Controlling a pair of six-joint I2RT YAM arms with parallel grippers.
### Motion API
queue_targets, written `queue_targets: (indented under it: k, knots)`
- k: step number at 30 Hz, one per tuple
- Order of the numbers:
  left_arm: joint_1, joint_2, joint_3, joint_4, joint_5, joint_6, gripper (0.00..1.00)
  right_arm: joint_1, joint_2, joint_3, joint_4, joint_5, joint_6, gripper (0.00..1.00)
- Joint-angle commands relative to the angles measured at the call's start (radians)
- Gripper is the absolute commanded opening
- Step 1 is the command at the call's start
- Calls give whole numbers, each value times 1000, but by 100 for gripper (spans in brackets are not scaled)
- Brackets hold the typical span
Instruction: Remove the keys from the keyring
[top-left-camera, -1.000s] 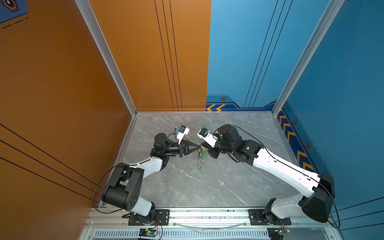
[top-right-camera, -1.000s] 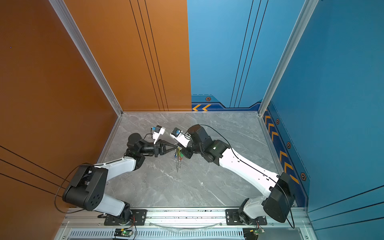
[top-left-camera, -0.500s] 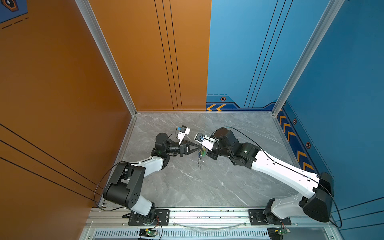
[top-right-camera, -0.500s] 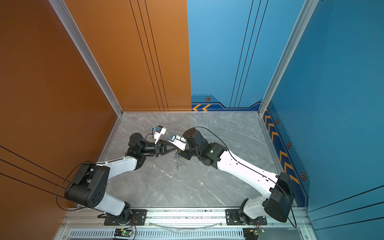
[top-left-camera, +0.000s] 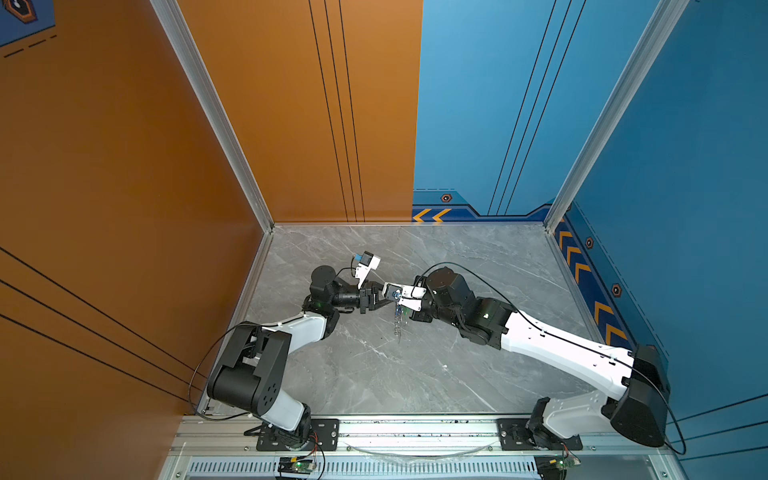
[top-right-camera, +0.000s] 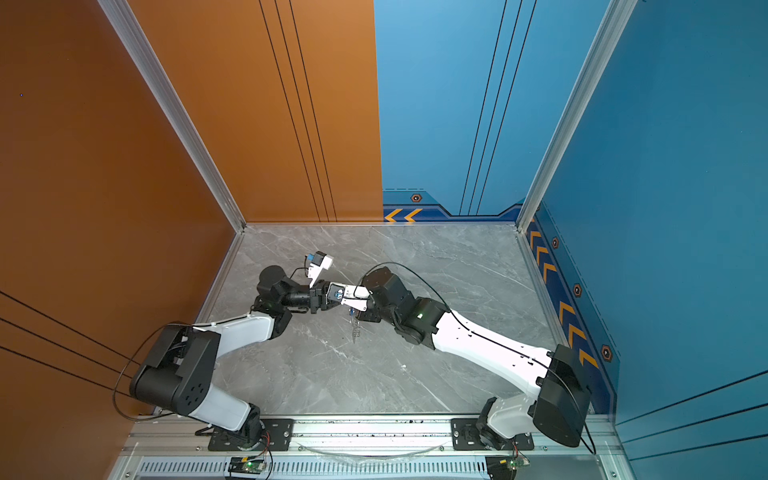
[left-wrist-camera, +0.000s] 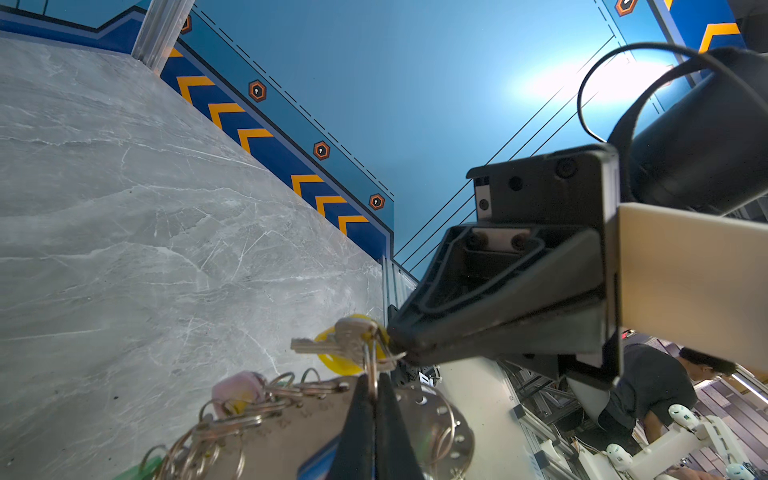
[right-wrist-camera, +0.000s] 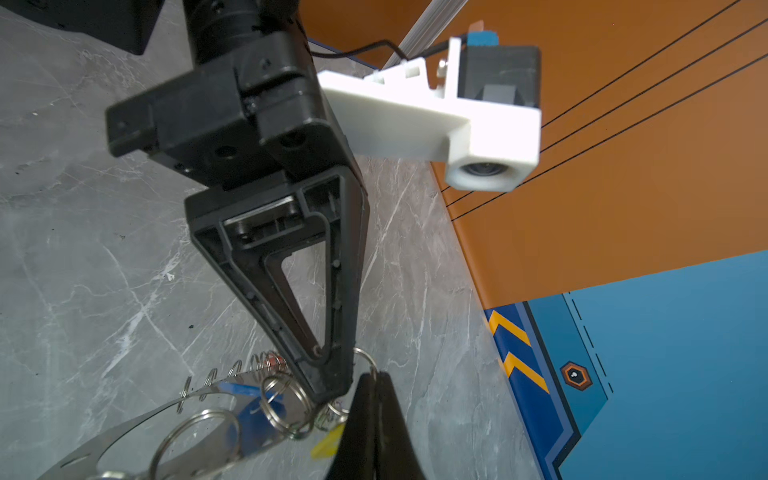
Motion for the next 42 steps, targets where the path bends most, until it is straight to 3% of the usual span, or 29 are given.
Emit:
queue_targets:
  k: [1,10,42]
  knots:
    - [-14,1,7,29,28,-7,0,24,-17,-62,258,-42,-129,0]
    - [-17,-6,1,28,28,-12,0,25,27,-83,368,-30,-261,0]
    - [-26,-29,-17,29,18,-8,0,-47,-47,-60,345,-72,-235,0]
